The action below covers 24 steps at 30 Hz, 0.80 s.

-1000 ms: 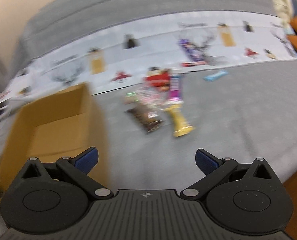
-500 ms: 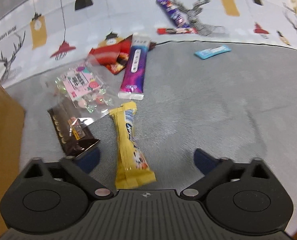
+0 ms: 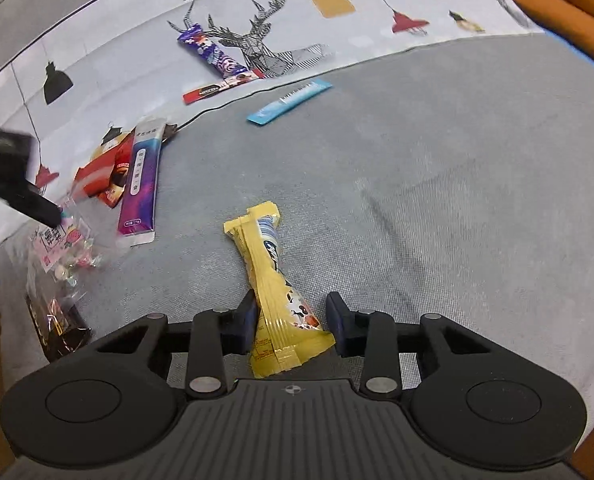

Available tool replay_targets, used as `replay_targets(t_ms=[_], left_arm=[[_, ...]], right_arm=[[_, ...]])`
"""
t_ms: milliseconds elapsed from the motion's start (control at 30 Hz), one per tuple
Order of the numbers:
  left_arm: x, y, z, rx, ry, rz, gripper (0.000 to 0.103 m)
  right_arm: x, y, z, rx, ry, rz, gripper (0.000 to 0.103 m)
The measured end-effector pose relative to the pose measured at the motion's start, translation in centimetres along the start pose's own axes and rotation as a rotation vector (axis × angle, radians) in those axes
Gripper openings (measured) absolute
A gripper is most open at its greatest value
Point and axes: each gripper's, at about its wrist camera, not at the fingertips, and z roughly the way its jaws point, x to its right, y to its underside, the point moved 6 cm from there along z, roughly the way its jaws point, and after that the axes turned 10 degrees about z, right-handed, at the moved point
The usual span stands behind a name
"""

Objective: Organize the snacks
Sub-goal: 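Grasp the clear candy bag with the left tool while the right tool grasps the yellow wafer bar, then carry the candy bag with the left tool while the right tool carries the wafer bar to the box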

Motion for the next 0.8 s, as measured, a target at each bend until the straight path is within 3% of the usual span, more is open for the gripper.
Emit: replay_targets(t_ms=[167,267,300,333,400,567,800], left_arm=[[-0.3,-1.6,2.0,-0.044,-0.027,-0.031,0.102],[-1.0,-1.7,0.7,0.022,-0.068,-0.112,0.079],[-1.2,-1.7,0.2,0.035,-0.063,-0.129,0.064],[-1.3,-1.7,-0.4,0.044,-0.049,-0.133,0.045],[-1.4,-1.9,-1.6,0.060,-0.019,-0.129,0.033],[-1.3,-1.1,-5.5,0.125,-0.020,-0.078,0.030],[-0.2,1.9,-12.4,0.241,0.043,0.020,0.028]], right_arm=[[-0.4,-0.2,0.8,0.011,-0.029,0.015,0.044],[-0.7,-0.2,0.9,0.016,-0.038,-0.002,0.049],[-0.6,-0.2,0.8,0.016,-0.041,-0.007,0.047],[-0.6,-0.2,0.8,0.019,-0.044,-0.007,0.032],[-0.7,-0.2,0.7,0.016,-0.053,-0.011,0.027],[-1.2,-0.1,-0.4,0.037,-0.061,-0.040,0.024],[-1.7,-0.1,-4.3,0.077,-0.107,-0.073,0.018]])
